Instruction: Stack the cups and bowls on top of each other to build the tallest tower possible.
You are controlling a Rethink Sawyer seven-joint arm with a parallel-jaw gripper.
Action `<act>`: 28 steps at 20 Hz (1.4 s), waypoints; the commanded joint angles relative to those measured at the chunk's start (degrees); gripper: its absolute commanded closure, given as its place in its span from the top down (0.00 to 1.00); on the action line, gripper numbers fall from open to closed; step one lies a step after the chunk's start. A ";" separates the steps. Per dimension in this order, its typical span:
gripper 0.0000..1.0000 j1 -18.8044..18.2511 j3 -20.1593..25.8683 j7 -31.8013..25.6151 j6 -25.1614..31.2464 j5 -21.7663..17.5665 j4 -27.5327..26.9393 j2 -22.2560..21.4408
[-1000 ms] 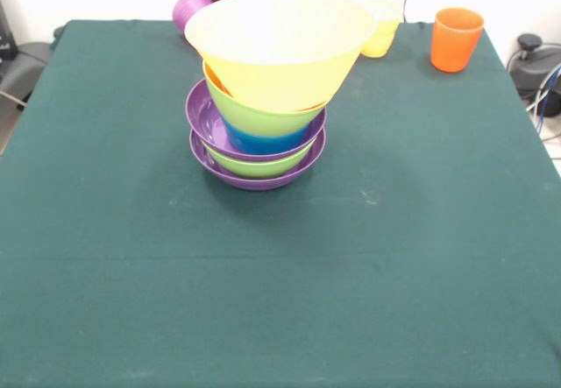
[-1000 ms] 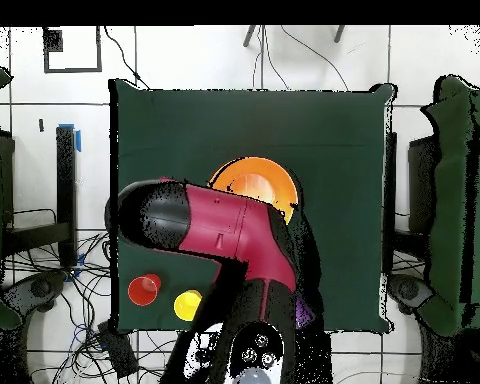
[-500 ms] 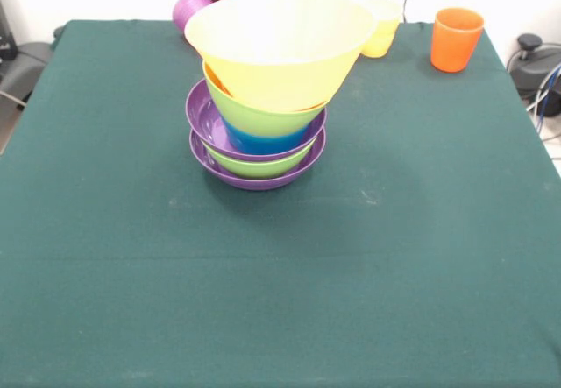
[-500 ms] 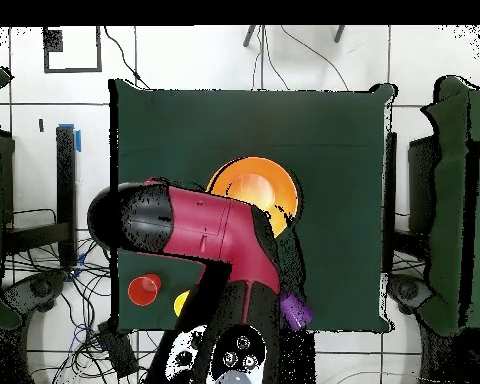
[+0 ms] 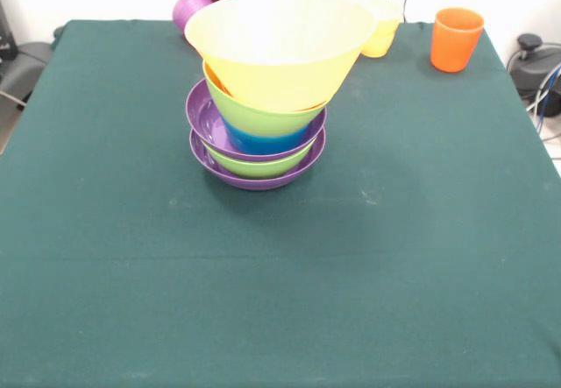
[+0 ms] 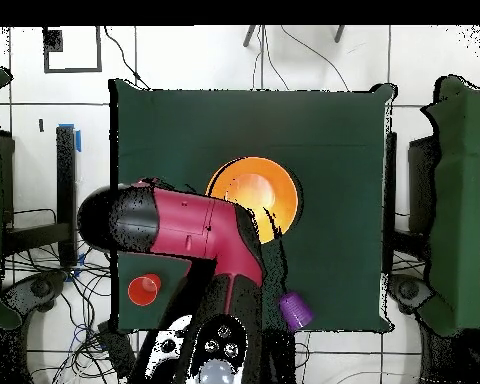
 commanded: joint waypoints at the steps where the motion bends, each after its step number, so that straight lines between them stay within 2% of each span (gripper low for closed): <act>1: 1.00 0.38 3.30 10.78 -5.65 0.77 4.74 4.60; 12: 1.00 0.70 3.11 10.44 -7.52 0.58 4.37 6.19; 21: 1.00 -0.73 4.87 9.83 -14.42 0.70 5.28 9.12; 28: 1.00 2.23 2.28 12.15 -10.75 1.54 4.57 7.93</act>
